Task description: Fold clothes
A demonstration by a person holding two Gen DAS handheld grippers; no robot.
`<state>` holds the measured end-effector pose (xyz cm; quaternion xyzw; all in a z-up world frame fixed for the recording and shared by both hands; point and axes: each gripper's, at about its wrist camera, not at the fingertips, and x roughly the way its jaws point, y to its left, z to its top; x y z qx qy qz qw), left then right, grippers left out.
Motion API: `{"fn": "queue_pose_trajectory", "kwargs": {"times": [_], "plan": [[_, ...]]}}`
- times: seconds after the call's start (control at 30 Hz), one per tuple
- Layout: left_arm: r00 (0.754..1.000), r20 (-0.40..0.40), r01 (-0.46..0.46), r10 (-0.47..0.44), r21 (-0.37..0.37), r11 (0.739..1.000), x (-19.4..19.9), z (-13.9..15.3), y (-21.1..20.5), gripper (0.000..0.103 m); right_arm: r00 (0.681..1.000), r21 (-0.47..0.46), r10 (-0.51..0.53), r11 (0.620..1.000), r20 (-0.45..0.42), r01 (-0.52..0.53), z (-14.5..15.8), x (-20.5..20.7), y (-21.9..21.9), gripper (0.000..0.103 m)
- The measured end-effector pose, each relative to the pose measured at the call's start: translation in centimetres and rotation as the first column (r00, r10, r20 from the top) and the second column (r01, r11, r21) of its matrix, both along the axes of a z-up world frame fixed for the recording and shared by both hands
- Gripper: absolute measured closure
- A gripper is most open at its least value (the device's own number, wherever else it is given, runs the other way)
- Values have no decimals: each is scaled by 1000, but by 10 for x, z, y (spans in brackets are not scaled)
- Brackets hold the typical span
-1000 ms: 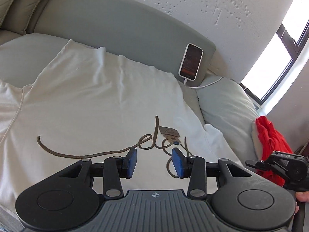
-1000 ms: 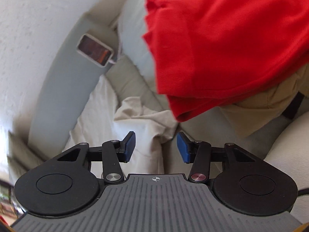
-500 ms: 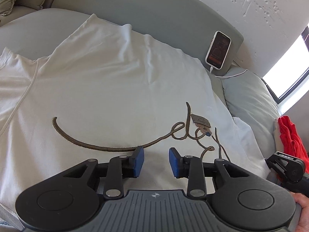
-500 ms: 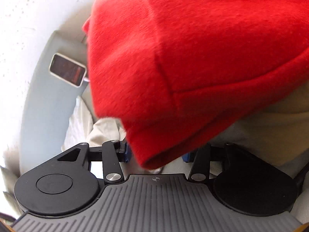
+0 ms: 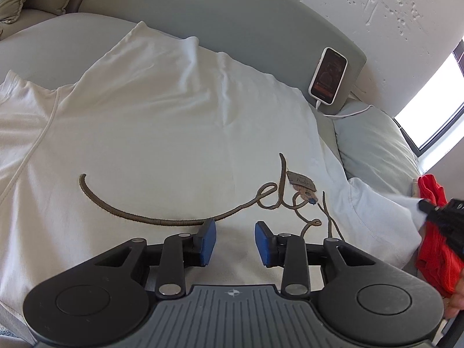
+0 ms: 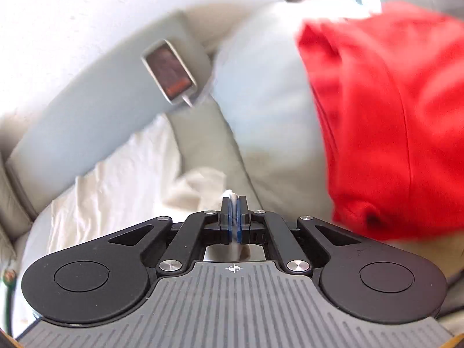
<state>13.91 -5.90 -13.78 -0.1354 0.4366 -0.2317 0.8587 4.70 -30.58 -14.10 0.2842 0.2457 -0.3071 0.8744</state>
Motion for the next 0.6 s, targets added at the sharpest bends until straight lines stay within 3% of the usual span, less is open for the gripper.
{"fn": "queue_pose_trajectory", "kwargs": {"times": [0.17, 0.27, 0.37, 0.43, 0.5, 0.6], "plan": [[1000, 8, 12, -12, 14, 1000, 1, 1, -3, 69, 999, -298, -37, 953, 28, 44, 49, -2, 19, 101], [1000, 18, 22, -22, 26, 999, 0, 2, -6, 67, 995, -387, -66, 922, -76, 32, 39, -1, 7, 101], [999, 33, 33, -34, 47, 998, -3, 3, -9, 66, 962, -377, -81, 926, -260, -24, 14, -5, -3, 95], [998, 41, 40, -42, 57, 998, -4, 4, -11, 65, 953, -352, -76, 935, -293, -33, 8, -5, -10, 95], [998, 44, 42, -44, 59, 997, -4, 4, -12, 65, 963, -330, -56, 943, -262, -34, 5, -21, -21, 91], [998, 49, 39, -42, 48, 998, -6, 5, -11, 65, 979, -273, -5, 961, -202, -51, 18, -39, -11, 63]]}}
